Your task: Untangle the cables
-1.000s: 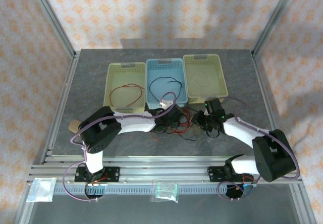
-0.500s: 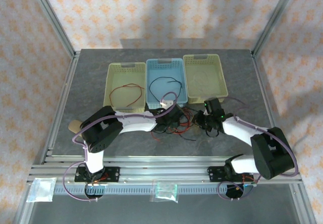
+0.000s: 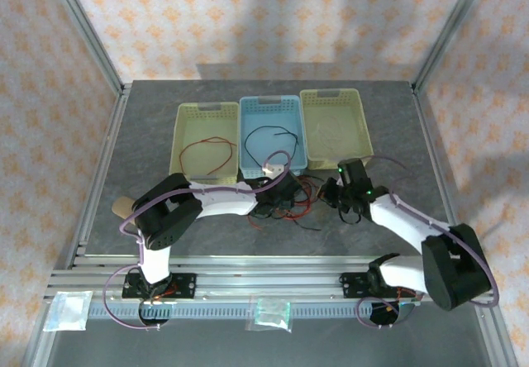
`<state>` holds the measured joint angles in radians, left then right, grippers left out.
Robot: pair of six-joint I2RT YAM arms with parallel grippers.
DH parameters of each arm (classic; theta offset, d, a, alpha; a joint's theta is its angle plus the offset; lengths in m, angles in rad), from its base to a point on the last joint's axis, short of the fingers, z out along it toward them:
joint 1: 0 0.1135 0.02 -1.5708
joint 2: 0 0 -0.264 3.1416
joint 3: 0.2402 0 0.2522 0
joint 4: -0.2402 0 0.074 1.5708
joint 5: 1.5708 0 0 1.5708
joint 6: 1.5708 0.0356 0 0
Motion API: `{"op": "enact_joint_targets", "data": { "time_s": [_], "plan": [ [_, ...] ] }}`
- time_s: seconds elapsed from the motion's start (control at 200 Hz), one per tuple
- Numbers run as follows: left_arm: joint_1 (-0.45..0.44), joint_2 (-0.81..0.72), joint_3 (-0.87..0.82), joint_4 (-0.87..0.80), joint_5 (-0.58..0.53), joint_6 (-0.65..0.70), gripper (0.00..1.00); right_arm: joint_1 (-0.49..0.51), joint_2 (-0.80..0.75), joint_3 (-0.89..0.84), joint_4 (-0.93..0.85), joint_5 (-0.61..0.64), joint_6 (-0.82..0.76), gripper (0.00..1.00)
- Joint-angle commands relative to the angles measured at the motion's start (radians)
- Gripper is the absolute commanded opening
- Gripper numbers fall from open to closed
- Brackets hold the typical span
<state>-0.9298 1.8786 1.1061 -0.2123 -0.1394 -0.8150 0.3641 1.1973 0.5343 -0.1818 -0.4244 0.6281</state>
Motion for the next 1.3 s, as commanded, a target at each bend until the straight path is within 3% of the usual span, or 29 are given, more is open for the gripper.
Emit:
{"op": "enact_joint_targets", "data": {
  "time_s": [0.0, 0.165, 0.601, 0.796, 0.966, 1.292],
  "plan": [
    [-0.007, 0.024, 0.016, -0.055, -0.032, -0.019, 0.62, 0.004, -0.09, 0.068, -0.104, 0.088, -0.044, 0.0],
    [-0.007, 0.023, 0.006, -0.05, -0.026, -0.024, 0.62, 0.005, -0.169, 0.122, -0.154, 0.091, -0.1, 0.0],
    [-0.008, 0.053, -0.023, -0.048, -0.019, -0.03, 0.62, 0.004, -0.292, 0.258, -0.039, -0.093, -0.172, 0.0],
    [-0.008, 0.045, -0.034, -0.041, -0.022, -0.038, 0.62, 0.004, -0.19, 0.299, -0.205, 0.092, -0.2, 0.0],
    [-0.01, 0.04, -0.031, -0.042, -0.023, -0.036, 0.62, 0.002, -0.07, 0.25, -0.266, 0.172, -0.251, 0.01],
    [-0.01, 0.037, -0.028, -0.041, -0.02, -0.03, 0.62, 0.007, 0.087, 0.165, -0.237, 0.281, -0.292, 0.1]
  ]
}}
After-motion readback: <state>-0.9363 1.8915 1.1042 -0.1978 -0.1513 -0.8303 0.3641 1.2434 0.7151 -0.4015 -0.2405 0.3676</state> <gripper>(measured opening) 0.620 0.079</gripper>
